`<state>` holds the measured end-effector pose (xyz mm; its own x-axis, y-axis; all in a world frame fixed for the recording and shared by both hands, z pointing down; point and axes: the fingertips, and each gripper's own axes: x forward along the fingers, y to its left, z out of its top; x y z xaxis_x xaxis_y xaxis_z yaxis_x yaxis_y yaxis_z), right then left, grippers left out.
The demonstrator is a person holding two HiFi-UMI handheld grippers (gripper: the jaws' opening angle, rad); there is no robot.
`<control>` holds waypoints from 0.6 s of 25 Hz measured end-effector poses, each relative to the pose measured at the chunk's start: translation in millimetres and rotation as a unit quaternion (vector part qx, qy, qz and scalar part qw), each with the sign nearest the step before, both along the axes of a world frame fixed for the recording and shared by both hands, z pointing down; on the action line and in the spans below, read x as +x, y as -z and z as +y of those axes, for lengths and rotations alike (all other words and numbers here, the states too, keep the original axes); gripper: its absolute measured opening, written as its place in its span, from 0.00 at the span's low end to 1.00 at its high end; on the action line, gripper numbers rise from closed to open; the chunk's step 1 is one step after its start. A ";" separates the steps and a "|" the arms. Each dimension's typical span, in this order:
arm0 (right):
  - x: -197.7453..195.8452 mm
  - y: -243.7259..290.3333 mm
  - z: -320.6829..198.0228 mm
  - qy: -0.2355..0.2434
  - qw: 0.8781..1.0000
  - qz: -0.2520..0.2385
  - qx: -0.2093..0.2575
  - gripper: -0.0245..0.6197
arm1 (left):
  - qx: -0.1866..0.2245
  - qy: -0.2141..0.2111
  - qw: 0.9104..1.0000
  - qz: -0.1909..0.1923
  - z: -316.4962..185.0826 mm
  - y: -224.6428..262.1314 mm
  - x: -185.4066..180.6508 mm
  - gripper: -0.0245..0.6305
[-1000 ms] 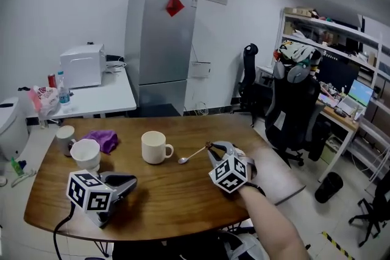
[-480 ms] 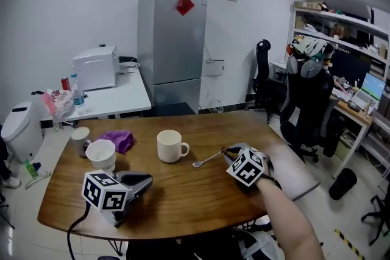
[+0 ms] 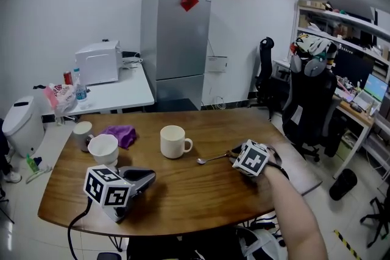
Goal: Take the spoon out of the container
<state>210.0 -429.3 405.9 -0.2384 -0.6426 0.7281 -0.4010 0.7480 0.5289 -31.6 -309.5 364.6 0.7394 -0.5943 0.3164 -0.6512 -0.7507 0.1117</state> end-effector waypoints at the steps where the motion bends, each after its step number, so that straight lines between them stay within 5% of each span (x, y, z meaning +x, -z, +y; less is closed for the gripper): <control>1: -0.7 6.7 0.3 0.000 1.000 -0.006 0.008 0.18 | 0.000 0.000 1.000 0.000 -0.2 0.0 0.7 0.07; 7: -17.9 35.7 10.1 0.002 0.992 -0.117 0.041 0.09 | 0.000 -0.002 1.000 0.000 -0.5 -0.1 2.6 0.07; 15: -54.9 54.5 32.6 -0.001 0.950 -0.313 0.020 0.04 | 0.000 -0.001 1.000 0.000 0.3 1.1 1.9 0.07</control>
